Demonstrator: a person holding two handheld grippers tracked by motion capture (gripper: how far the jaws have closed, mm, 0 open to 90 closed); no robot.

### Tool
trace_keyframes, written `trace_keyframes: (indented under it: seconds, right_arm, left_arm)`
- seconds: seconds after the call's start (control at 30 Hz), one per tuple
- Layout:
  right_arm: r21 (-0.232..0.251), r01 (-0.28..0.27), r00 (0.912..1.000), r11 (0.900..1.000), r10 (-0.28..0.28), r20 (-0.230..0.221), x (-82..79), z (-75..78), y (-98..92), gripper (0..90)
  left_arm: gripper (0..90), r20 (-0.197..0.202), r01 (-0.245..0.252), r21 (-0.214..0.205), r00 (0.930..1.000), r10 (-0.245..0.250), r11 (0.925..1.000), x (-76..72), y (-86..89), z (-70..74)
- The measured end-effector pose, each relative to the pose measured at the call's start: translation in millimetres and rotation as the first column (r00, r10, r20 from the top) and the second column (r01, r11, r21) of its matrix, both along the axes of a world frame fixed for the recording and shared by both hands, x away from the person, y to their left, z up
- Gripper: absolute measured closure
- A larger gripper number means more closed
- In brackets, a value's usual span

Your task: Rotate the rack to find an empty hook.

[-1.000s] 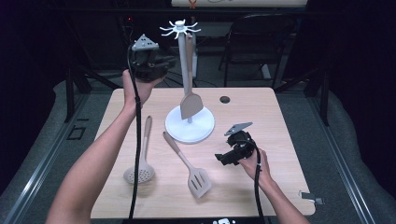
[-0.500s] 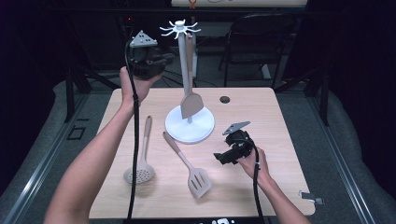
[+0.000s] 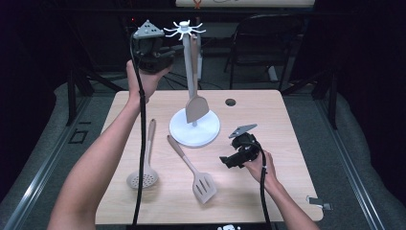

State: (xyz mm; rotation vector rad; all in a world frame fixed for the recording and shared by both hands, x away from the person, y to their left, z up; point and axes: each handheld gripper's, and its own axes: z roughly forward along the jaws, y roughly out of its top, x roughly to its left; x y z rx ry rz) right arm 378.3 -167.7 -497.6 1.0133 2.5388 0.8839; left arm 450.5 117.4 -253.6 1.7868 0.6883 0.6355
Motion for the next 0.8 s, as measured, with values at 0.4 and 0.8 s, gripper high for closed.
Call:
trace_keyframes:
  seconds: [0.4, 0.8]
  right_arm:
    - [0.0, 0.002, 1.0, 1.0, -0.002, 0.004, -0.5, -0.1, -0.9, 8.0]
    - [-0.006, -0.005, 1.0, 1.0, 0.005, 0.002, -0.8, -0.1, 0.3, 8.5]
  left_arm:
    - [89.9, 0.013, -0.042, -0.018, 0.999, 0.042, 0.999, 6.7, -0.3, 6.3]
    - [89.9, 0.004, -0.094, -0.031, 0.9955, 0.095, 0.9951, 12.6, 6.6, 7.7]
